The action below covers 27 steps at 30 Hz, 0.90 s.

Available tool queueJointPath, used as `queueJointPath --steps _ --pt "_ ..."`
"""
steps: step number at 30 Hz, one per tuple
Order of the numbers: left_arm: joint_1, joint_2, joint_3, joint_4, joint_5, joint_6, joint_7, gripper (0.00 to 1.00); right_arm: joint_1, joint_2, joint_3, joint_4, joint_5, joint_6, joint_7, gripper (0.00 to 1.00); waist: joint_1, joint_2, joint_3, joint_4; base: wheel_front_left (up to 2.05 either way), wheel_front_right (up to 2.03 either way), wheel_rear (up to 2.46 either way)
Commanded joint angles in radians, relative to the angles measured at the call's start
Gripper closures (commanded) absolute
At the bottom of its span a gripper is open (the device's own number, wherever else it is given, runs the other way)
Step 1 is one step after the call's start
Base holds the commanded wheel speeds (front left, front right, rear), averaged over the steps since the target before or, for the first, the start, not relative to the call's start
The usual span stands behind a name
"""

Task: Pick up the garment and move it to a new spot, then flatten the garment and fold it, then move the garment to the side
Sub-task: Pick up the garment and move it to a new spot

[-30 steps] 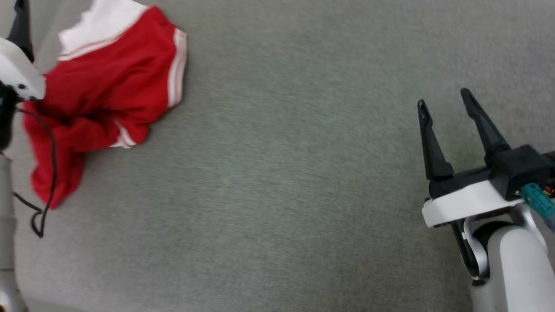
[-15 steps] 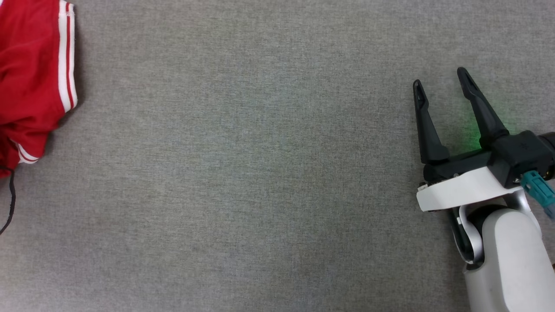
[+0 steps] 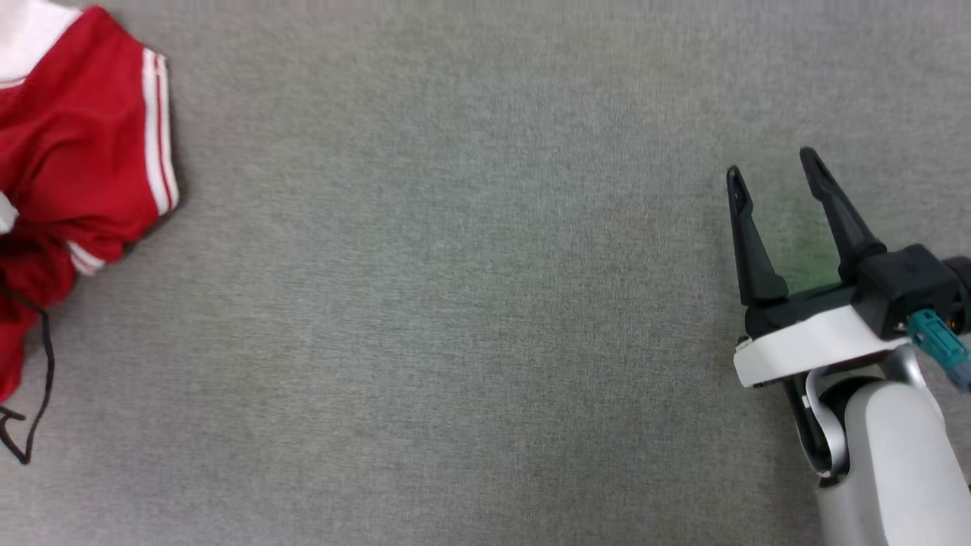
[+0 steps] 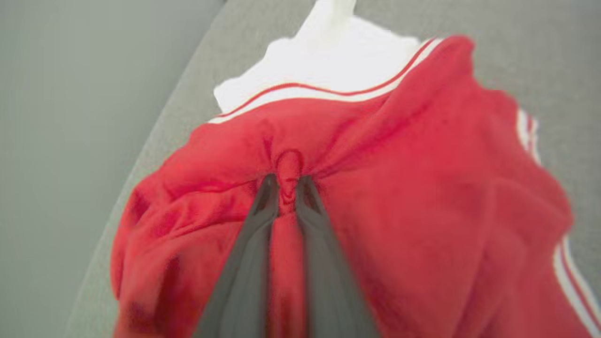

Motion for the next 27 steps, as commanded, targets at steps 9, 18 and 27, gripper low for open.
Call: queueJointPath --steps 9,18,27 --pt "-0.063 -0.022 -0.043 -0.048 0.112 0.052 -0.369 1.0 0.073 0.0 -0.02 0.026 0.045 0.0 -0.012 0.0 -0.0001 0.0 -0.206 0.025 0.0 0.0 0.0" --pt "-0.051 -0.131 -0.12 -0.099 0.15 0.043 -0.54 1.0 0.148 0.0 -0.038 0.041 0.093 0.0 -0.022 0.0 -0.0001 0.0 -0.363 -0.034 0.0 0.0 0.0" --pt "0.038 -0.31 -0.233 -0.194 0.133 -0.004 -0.546 1.0 0.198 0.0 -0.047 0.025 0.114 0.0 -0.004 0.0 -0.0001 0.0 -0.4 -0.164 0.0 0.0 0.0"
